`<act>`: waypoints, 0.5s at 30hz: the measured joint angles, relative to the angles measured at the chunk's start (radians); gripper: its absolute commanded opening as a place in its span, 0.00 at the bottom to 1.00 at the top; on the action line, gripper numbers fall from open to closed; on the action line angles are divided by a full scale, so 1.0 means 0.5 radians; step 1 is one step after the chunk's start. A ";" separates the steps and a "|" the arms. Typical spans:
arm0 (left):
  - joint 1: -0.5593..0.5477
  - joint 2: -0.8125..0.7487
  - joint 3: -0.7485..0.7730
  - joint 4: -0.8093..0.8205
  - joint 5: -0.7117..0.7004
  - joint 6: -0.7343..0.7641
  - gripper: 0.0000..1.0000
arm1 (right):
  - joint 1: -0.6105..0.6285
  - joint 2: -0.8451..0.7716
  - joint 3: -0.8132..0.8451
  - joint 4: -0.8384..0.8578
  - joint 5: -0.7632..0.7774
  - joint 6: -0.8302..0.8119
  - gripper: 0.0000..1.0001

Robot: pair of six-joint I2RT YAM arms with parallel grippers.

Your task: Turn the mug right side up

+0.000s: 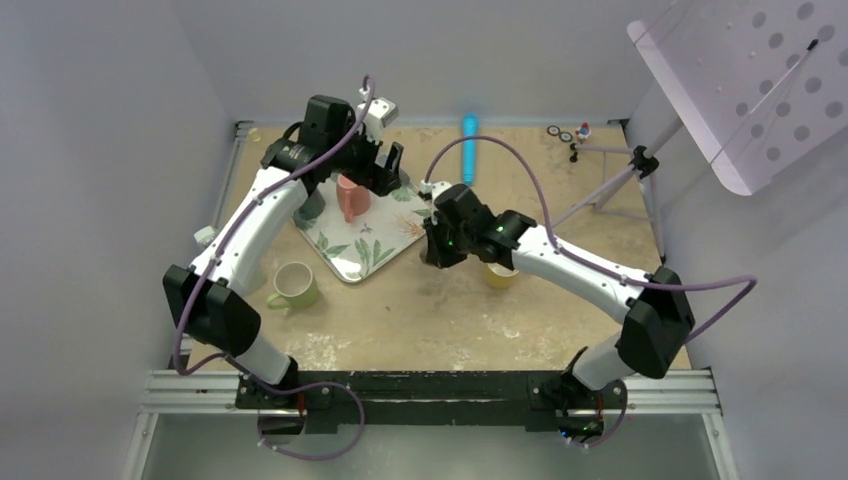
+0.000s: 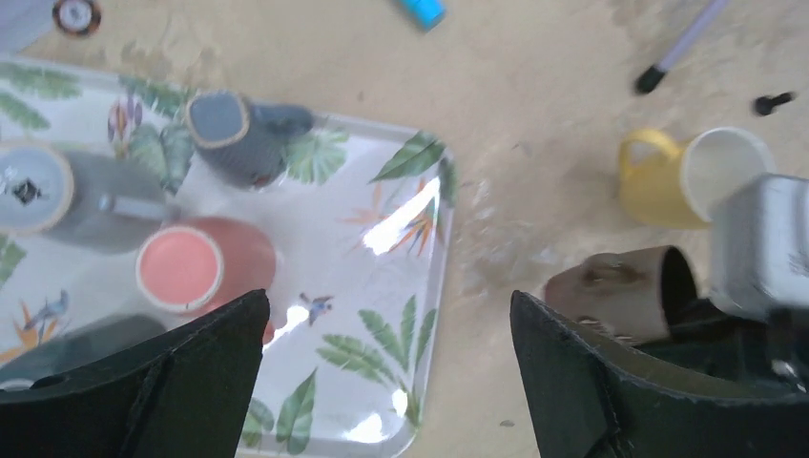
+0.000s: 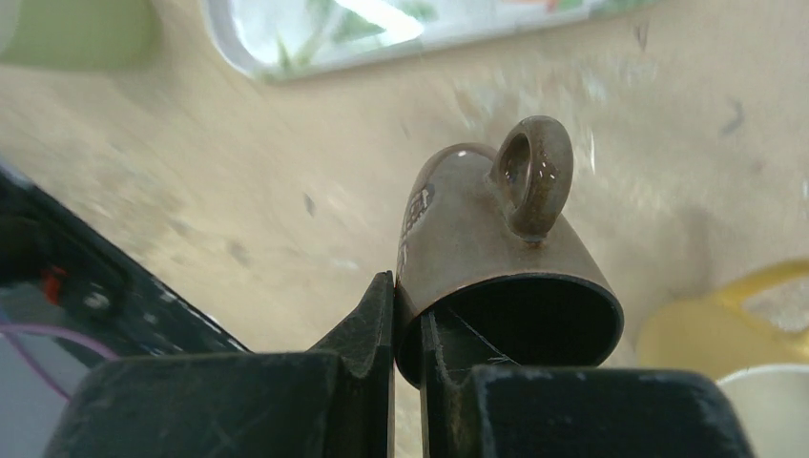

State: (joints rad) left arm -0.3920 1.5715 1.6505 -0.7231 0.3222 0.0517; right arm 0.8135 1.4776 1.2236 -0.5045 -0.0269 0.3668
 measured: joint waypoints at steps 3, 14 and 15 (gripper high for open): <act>0.053 0.079 -0.095 -0.010 -0.140 0.055 0.98 | 0.082 0.085 0.000 -0.185 0.118 -0.038 0.00; 0.137 0.262 -0.288 -0.016 -0.484 0.182 0.79 | 0.372 0.494 0.140 -0.497 0.417 -0.053 0.00; 0.139 0.262 -0.288 -0.005 -0.500 0.189 0.78 | 0.386 0.536 0.154 -0.505 0.430 -0.053 0.00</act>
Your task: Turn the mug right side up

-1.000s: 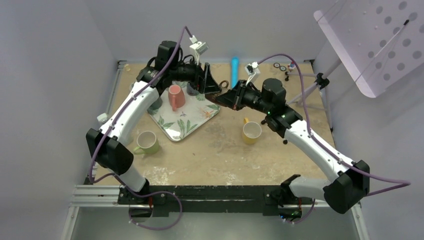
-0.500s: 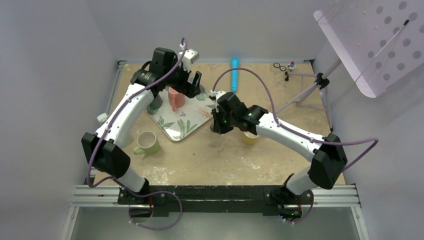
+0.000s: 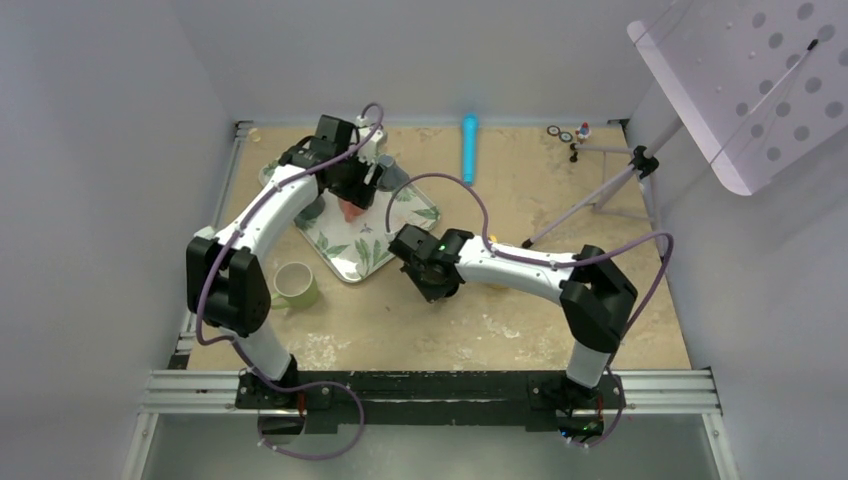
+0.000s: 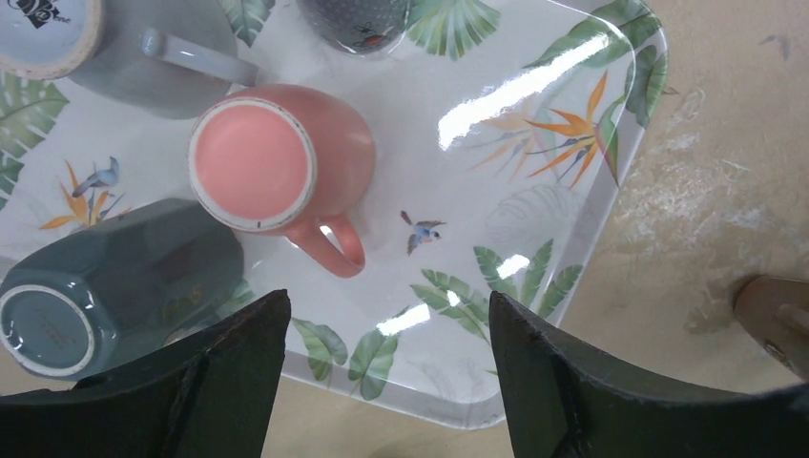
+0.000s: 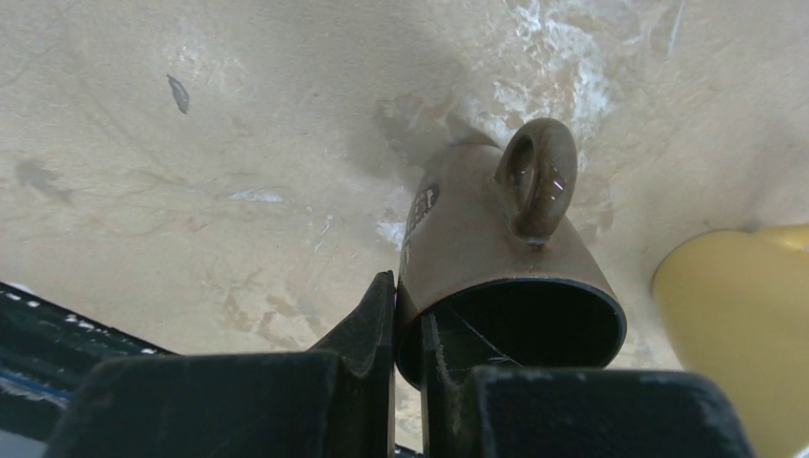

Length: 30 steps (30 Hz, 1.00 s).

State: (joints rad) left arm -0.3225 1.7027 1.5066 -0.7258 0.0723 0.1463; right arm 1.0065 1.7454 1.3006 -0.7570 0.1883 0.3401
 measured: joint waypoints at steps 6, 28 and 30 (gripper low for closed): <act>0.034 0.108 0.000 0.039 -0.071 0.014 0.76 | 0.040 0.079 0.064 -0.032 0.018 -0.004 0.15; 0.104 0.559 0.038 0.146 -0.175 0.072 0.00 | 0.042 0.067 0.490 -0.298 0.043 0.050 0.76; 0.108 0.558 0.037 0.134 -0.136 0.081 0.00 | 0.042 0.034 0.491 -0.302 0.063 0.063 0.79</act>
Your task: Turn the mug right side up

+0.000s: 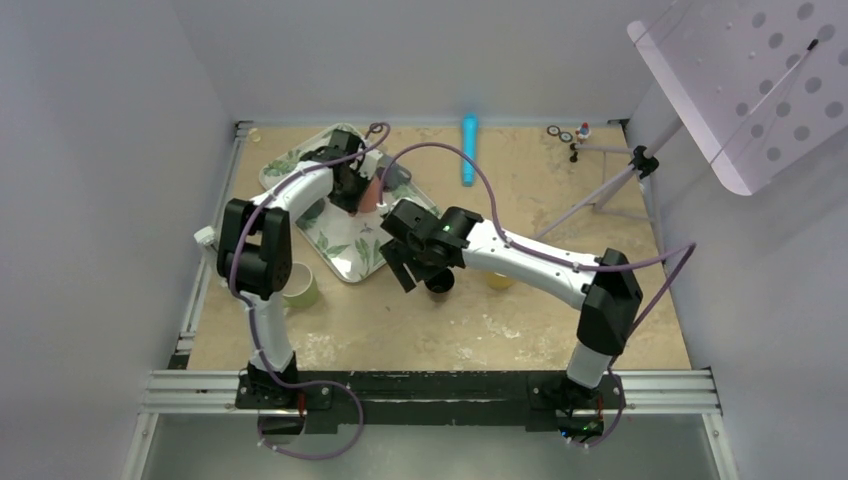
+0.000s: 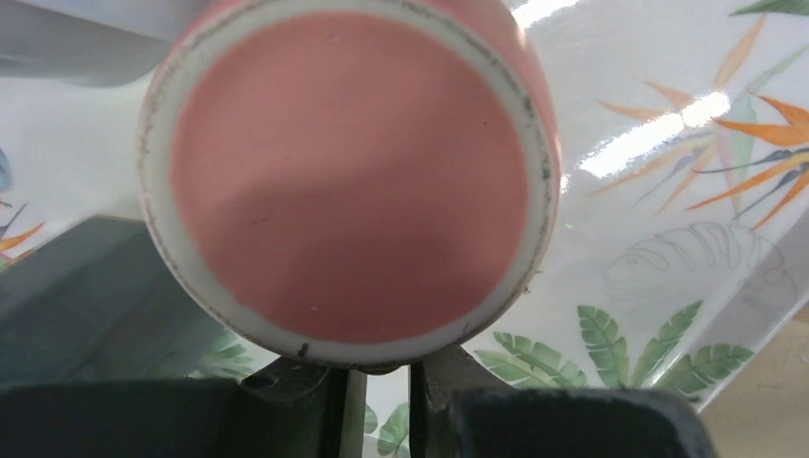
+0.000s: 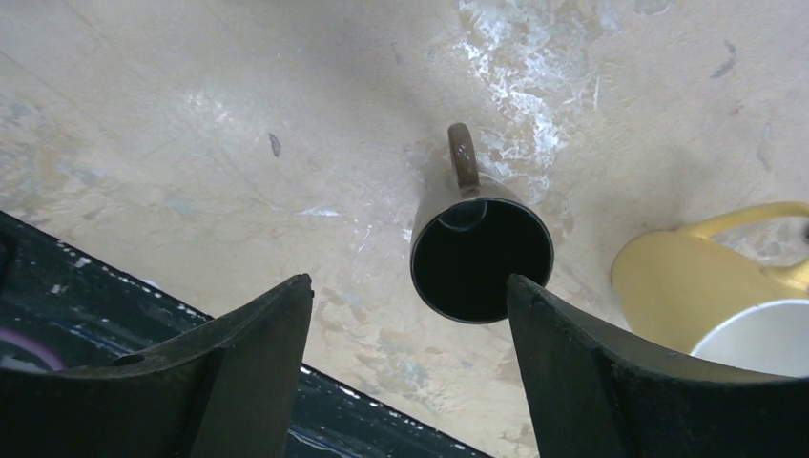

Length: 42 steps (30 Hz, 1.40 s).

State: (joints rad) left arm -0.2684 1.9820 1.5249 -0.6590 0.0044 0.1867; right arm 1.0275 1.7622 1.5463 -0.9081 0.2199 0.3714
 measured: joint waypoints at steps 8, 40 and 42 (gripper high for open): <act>0.004 -0.130 -0.126 -0.014 0.246 0.020 0.00 | -0.021 -0.347 -0.035 0.159 0.013 0.043 0.85; -0.069 -1.172 0.089 -0.139 1.913 -1.012 0.00 | -0.775 -1.062 -0.878 2.566 -1.151 0.888 0.88; -0.081 -1.173 0.114 -0.166 1.892 -0.991 0.00 | -0.775 -1.092 -0.879 2.486 -1.112 0.884 0.88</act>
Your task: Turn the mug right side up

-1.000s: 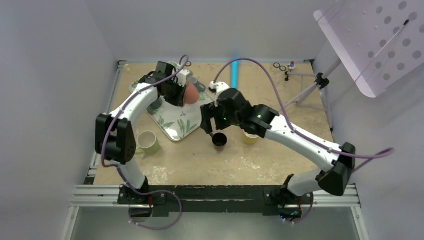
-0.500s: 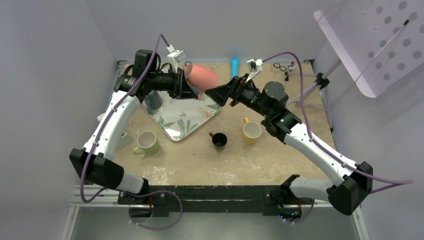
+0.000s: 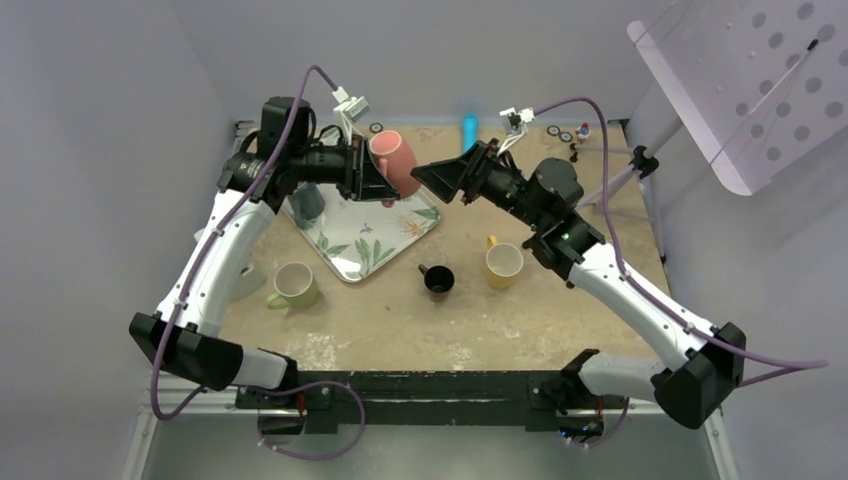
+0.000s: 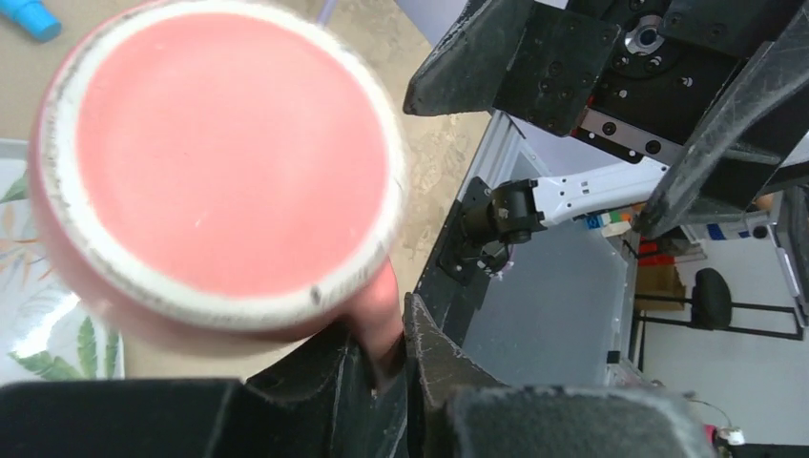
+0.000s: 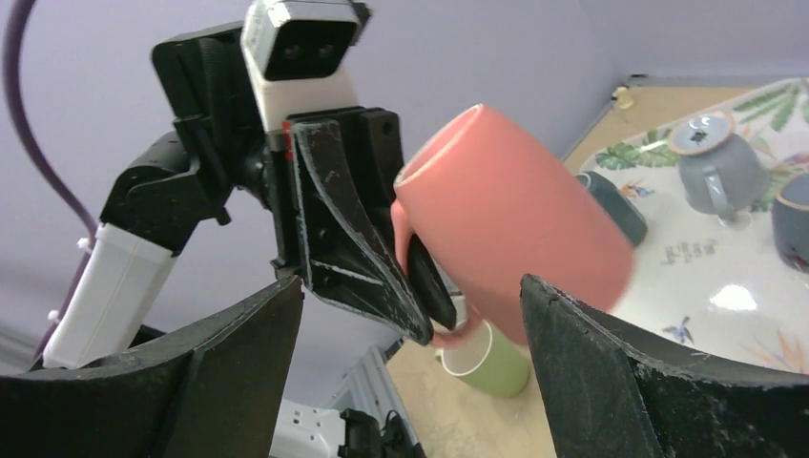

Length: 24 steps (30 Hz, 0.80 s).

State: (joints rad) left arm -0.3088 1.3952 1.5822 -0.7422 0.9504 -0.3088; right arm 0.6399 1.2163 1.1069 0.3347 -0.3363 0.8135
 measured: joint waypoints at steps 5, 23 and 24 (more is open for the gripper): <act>-0.007 0.000 0.060 -0.092 -0.172 0.083 0.00 | -0.004 -0.178 -0.050 -0.192 0.171 -0.006 0.89; -0.002 0.063 0.282 -0.156 -0.375 -0.123 0.00 | -0.006 -0.136 -0.227 -0.330 0.317 -0.150 0.86; -0.002 0.071 0.314 -0.166 -0.388 -0.127 0.00 | 0.005 -0.113 -0.216 -0.333 0.323 -0.163 0.86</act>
State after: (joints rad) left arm -0.3099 1.4307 1.7393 -0.8253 0.7563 -0.3725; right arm 0.6426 1.1599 0.9989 0.1680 -0.1745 0.7319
